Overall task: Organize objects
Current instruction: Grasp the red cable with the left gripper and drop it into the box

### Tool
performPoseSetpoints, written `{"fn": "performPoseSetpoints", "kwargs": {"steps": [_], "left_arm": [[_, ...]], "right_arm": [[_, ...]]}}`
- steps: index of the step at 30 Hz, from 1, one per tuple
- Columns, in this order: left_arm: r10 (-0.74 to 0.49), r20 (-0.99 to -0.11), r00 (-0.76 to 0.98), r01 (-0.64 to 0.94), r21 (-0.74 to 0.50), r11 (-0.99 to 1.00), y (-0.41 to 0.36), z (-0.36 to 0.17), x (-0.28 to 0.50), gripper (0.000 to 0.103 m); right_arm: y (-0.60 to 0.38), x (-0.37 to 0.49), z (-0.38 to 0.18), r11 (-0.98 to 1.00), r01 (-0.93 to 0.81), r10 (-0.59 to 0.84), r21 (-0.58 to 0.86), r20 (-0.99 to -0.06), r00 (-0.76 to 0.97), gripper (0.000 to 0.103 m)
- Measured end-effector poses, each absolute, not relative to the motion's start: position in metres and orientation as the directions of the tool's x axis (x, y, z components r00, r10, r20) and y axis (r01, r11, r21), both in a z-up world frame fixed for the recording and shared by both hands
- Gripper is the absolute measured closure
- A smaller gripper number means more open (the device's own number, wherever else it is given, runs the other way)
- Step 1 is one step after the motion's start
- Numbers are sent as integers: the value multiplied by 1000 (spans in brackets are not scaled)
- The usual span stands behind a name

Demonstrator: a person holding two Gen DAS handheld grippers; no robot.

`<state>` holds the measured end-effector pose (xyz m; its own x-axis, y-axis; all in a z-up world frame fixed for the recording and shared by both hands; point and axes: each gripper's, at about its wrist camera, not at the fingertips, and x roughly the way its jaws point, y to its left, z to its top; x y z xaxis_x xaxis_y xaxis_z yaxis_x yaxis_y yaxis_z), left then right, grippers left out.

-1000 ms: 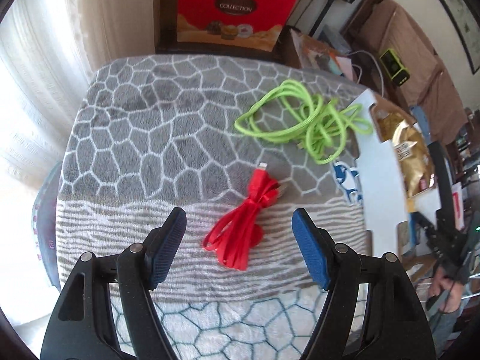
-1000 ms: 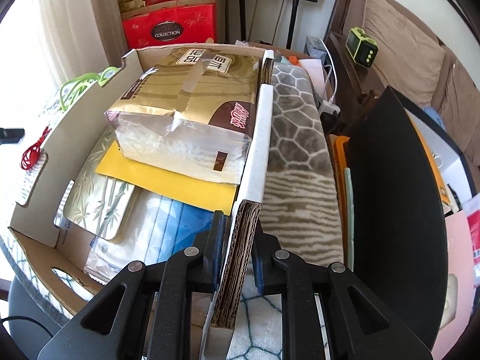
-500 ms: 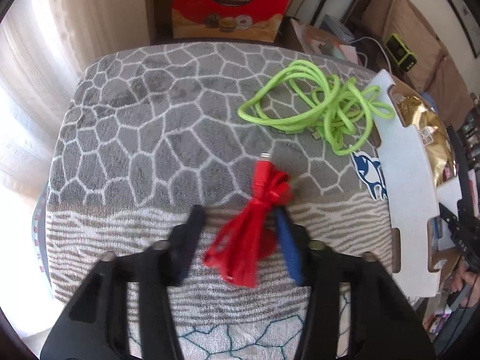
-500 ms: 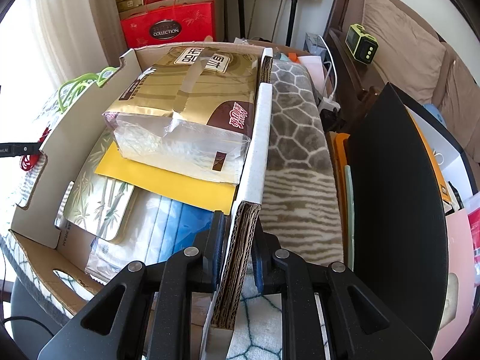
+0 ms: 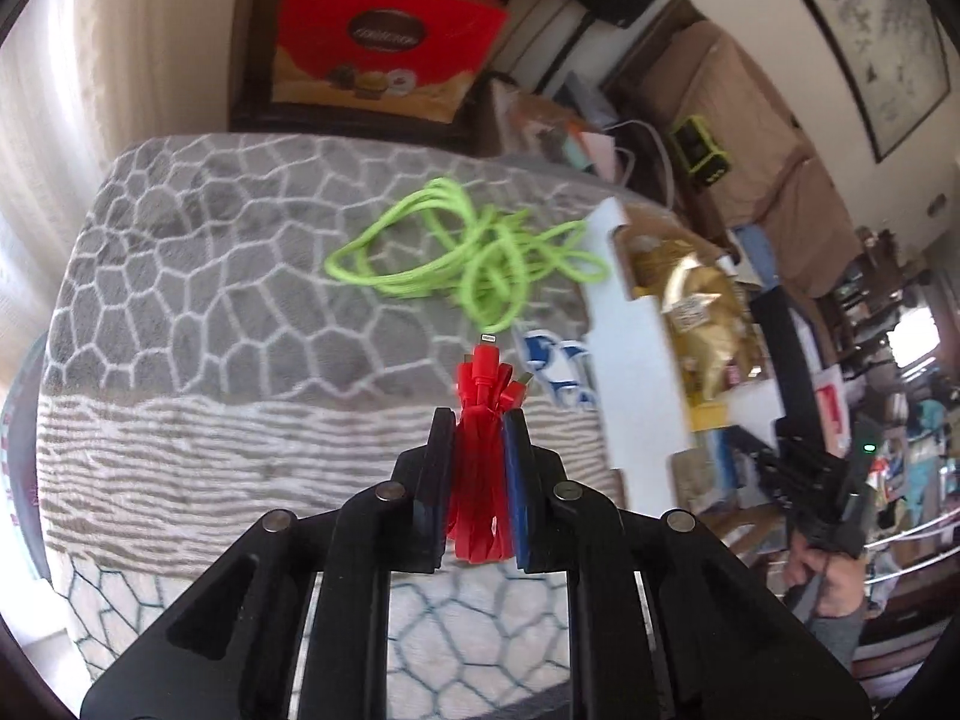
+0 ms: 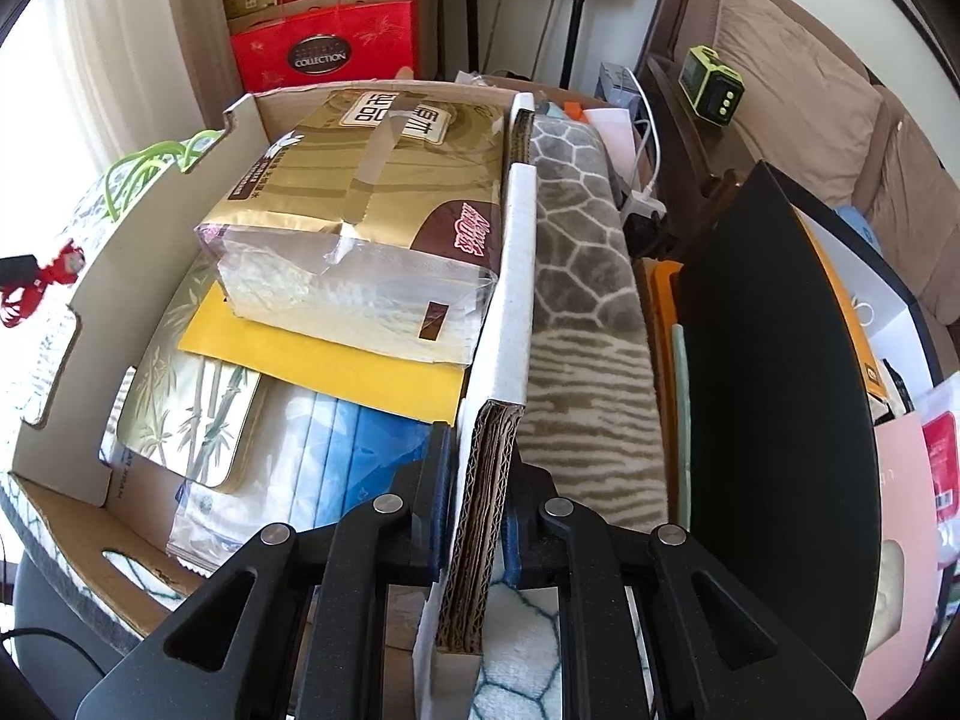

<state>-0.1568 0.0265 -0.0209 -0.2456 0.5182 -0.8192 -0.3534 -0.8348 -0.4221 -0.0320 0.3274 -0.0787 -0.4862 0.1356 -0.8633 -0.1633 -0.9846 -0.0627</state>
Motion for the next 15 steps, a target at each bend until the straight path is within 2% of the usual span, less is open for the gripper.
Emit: {"fn": "performPoseSetpoints", "kwargs": {"steps": [9, 15], "left_arm": [[648, -746, -153, -467, -523, -713, 91, 17, -130, 89], [647, -762, -40, -569, -515, -641, 156, 15, -99, 89]], "right_arm": [[331, -24, -78, -983, -171, 137, -60, -864, -485, 91], [337, -23, -77, -982, -187, 101, -9, -867, -489, 91]]}}
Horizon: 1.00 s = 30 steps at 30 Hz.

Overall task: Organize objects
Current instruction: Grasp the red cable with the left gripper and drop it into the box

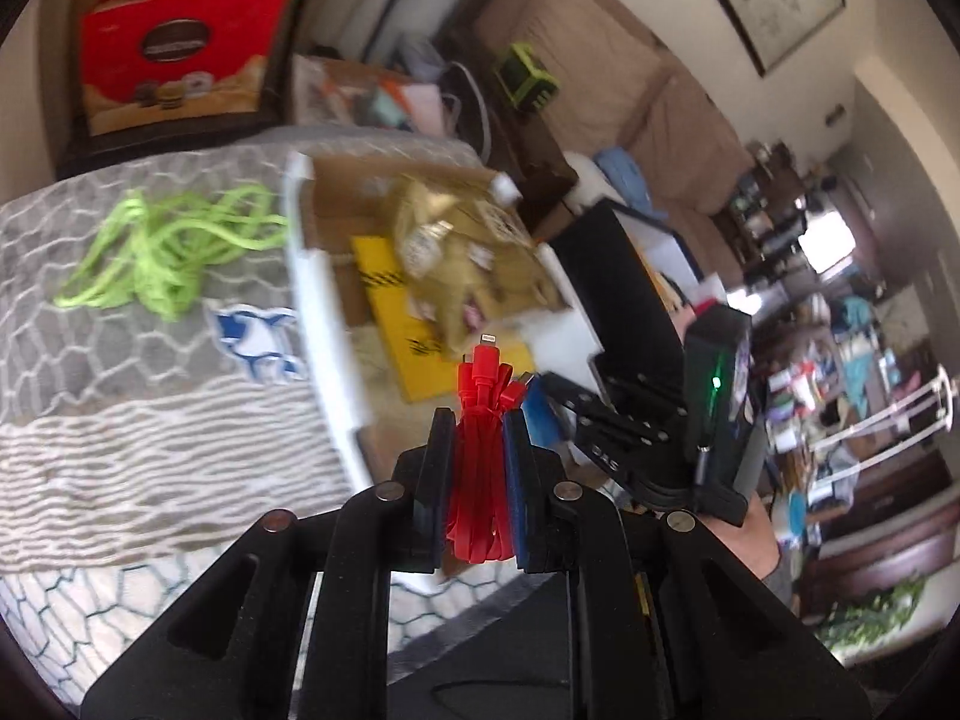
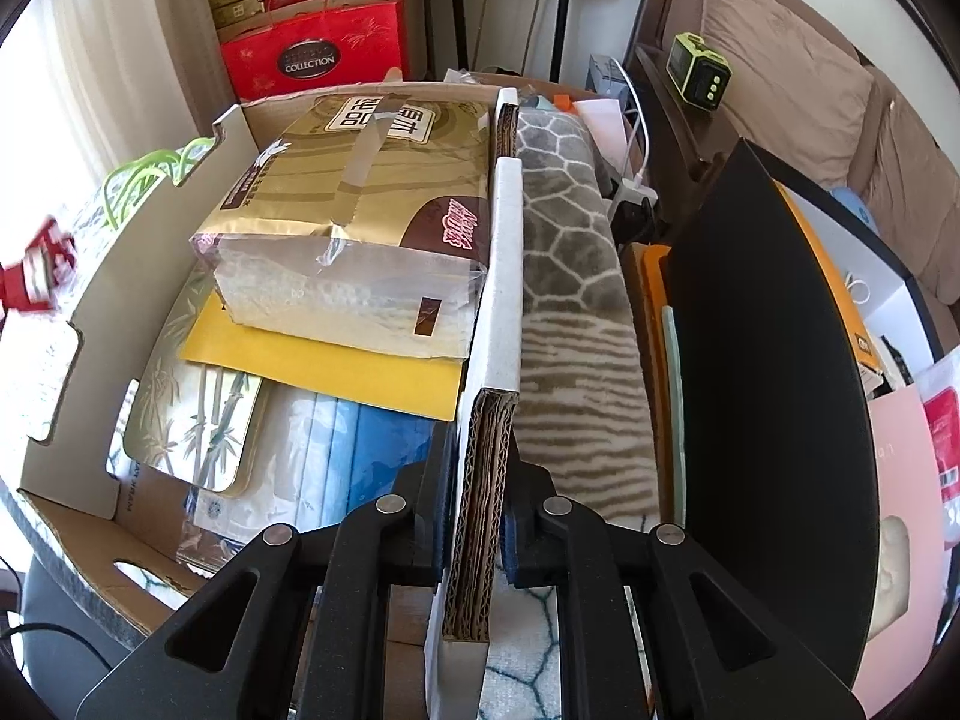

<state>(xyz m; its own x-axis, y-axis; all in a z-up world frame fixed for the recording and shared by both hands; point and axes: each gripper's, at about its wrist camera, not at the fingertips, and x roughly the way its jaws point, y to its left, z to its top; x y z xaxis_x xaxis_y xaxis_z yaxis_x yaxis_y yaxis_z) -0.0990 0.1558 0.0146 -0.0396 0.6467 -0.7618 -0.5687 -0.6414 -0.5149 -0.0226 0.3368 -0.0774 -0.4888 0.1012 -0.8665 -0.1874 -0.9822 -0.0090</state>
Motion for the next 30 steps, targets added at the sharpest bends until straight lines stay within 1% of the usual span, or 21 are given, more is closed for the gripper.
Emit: {"fn": "performPoseSetpoints", "kwargs": {"steps": [2, 5, 13, 16, 18, 19, 20, 23, 26, 30], "left_arm": [[644, -765, 8, -575, -530, -623, 177, 6, -94, 89], [621, -783, 23, -572, -520, -634, 201, -7, -91, 89], [608, -791, 68, -503, -553, -664, 238, -46, -93, 88], [601, -794, 90, -507, -556, -659, 242, -54, -92, 86], [607, -790, 84, -520, -555, -649, 238, -50, -92, 79], [615, -785, 74, -526, -555, -645, 234, -45, -92, 69], [622, -781, 59, -534, -551, -641, 231, -39, -92, 62], [629, -777, -19, -573, -508, -644, 213, -15, -92, 61], [627, -773, -91, -578, -472, -666, 187, 4, -97, 60], [575, -798, -183, -545, -404, -735, 152, 13, -114, 55]], "right_arm": [[340, -22, -76, -980, -197, 78, 23, -868, -490, 91], [344, -19, -74, -977, -204, 54, 56, -868, -494, 90], [344, -16, -68, -978, -200, 50, 58, -866, -498, 90], [346, -16, -69, -977, -203, 46, 65, -866, -498, 90], [345, -16, -68, -978, -201, 50, 59, -865, -499, 90], [345, -16, -68, -978, -199, 51, 57, -865, -499, 90], [344, -17, -68, -979, -197, 52, 55, -865, -499, 90], [345, -17, -69, -979, -196, 52, 55, -866, -498, 90], [344, -17, -69, -979, -197, 53, 53, -867, -496, 90], [345, -19, -70, -978, -203, 55, 53, -870, -491, 88]]}}
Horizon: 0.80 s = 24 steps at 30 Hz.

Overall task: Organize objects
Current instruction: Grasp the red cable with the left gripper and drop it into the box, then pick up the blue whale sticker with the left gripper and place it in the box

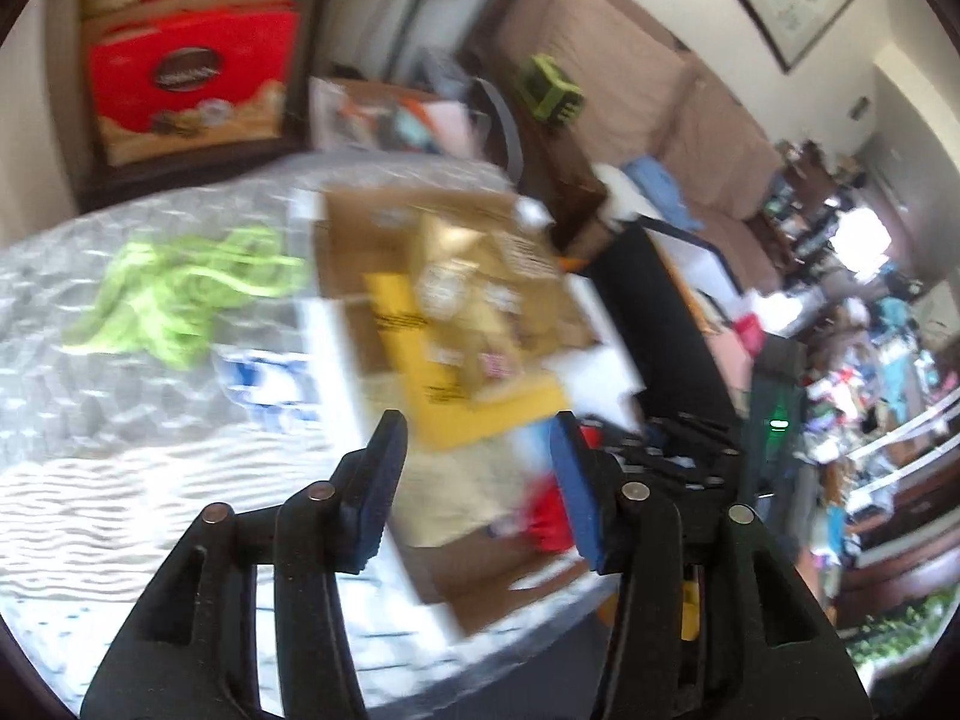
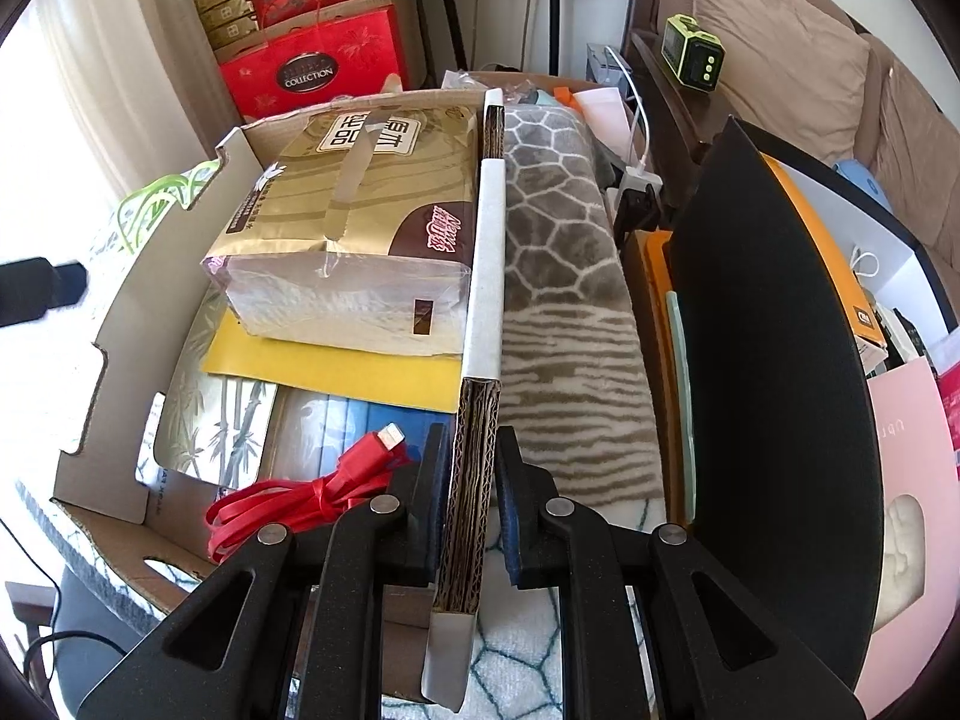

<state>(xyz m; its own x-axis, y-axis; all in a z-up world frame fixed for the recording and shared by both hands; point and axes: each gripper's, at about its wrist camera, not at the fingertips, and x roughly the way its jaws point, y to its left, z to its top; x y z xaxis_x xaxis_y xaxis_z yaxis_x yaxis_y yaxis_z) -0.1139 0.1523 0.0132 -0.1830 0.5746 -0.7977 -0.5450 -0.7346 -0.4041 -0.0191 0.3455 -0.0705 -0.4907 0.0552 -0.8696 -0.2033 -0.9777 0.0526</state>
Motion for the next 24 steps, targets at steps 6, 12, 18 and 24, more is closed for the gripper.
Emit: {"fn": "performPoseSetpoints", "kwargs": {"steps": [6, 12, 18, 24], "left_arm": [[505, -842, -191, -398, -403, -824, 103, -23, -158, 49], [515, -848, -125, -287, -466, -837, 91, -69, -181, 49], [551, -829, -96, -217, -522, -824, 96, -91, -199, 50], [582, -806, -108, -188, -559, -808, 96, -102, -212, 52]], "right_arm": [[346, -22, -75, -976, -214, 77, 33, -872, -483, 86], [343, -25, -77, -976, -218, 111, -7, -875, -470, 86], [343, -24, -78, -976, -218, 120, -17, -874, -470, 85], [342, -25, -77, -976, -218, 124, -21, -874, -470, 85]]}}
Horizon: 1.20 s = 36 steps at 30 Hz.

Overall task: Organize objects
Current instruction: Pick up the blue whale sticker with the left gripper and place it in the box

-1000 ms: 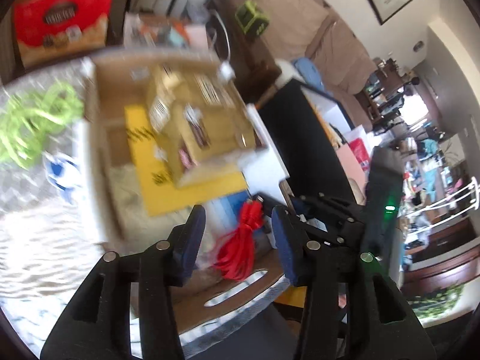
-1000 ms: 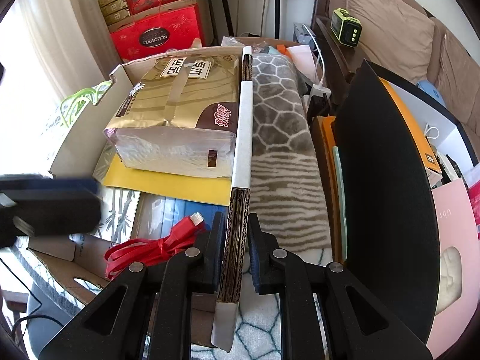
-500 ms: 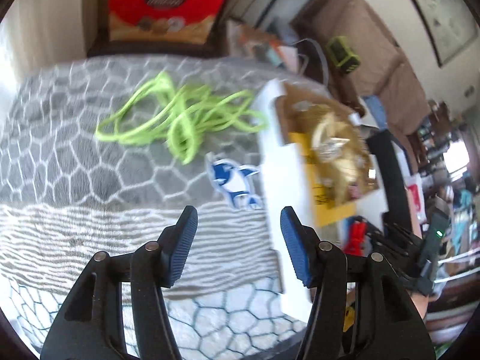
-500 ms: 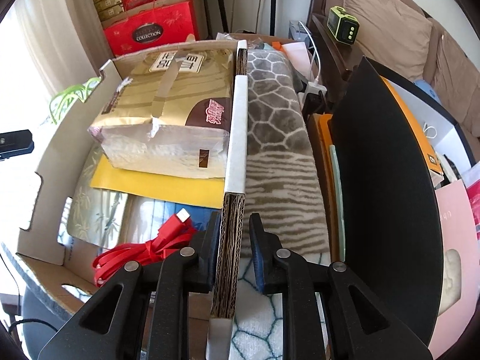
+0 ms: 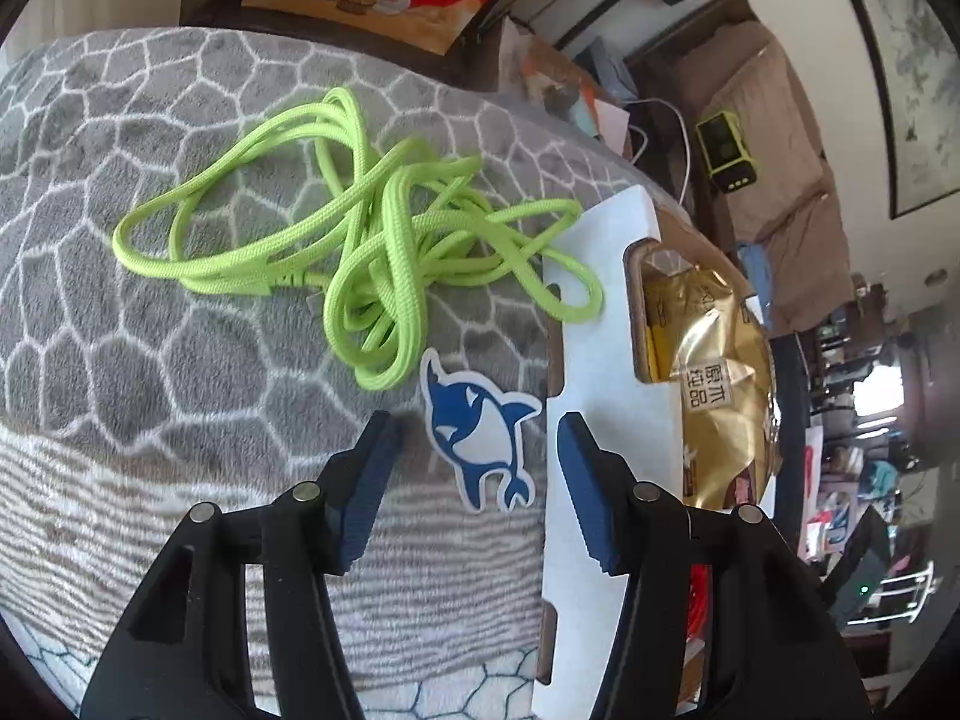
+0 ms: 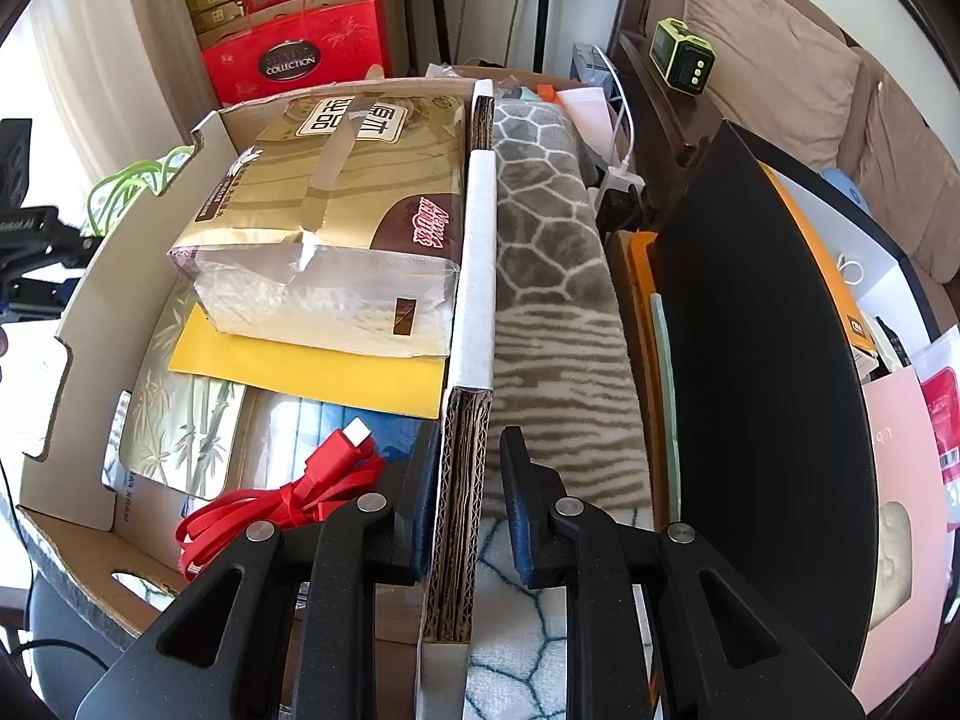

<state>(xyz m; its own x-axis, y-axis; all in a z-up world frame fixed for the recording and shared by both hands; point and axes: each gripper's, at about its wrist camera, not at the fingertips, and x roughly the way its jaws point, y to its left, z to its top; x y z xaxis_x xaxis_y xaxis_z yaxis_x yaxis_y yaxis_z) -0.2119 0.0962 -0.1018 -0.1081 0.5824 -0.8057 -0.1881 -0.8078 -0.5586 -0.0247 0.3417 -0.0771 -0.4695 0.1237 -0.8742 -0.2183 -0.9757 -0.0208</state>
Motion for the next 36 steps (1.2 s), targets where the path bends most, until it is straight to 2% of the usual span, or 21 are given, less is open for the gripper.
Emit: {"fn": "performPoseSetpoints", "kwargs": {"steps": [3, 5, 7, 12, 14, 24, 36], "left_arm": [[617, -781, -99, -177, -596, -783, 98, -104, -215, 54], [638, -765, -86, -160, -622, -767, 99, -107, -217, 71], [656, -751, -71, -137, -644, -753, 99, -114, -219, 82], [689, -721, -78, -100, -682, -725, 96, -120, -222, 86], [693, -717, -74, -97, -686, -721, 98, -122, -223, 101], [684, -723, -94, -131, -672, -729, 98, -116, -217, 102], [696, -687, -210, -199, -667, -718, 47, -50, -198, 103]], "right_arm": [[341, -24, -77, -976, -219, 124, -20, -874, -469, 85], [341, -24, -77, -976, -218, 125, -22, -873, -471, 85], [342, -25, -77, -976, -219, 124, -21, -874, -470, 85], [341, -26, -77, -975, -220, 115, -10, -875, -471, 85], [341, -26, -77, -976, -219, 118, -13, -874, -471, 85], [341, -26, -76, -975, -220, 114, -9, -874, -471, 85], [341, -25, -77, -976, -219, 123, -20, -873, -471, 85]]}}
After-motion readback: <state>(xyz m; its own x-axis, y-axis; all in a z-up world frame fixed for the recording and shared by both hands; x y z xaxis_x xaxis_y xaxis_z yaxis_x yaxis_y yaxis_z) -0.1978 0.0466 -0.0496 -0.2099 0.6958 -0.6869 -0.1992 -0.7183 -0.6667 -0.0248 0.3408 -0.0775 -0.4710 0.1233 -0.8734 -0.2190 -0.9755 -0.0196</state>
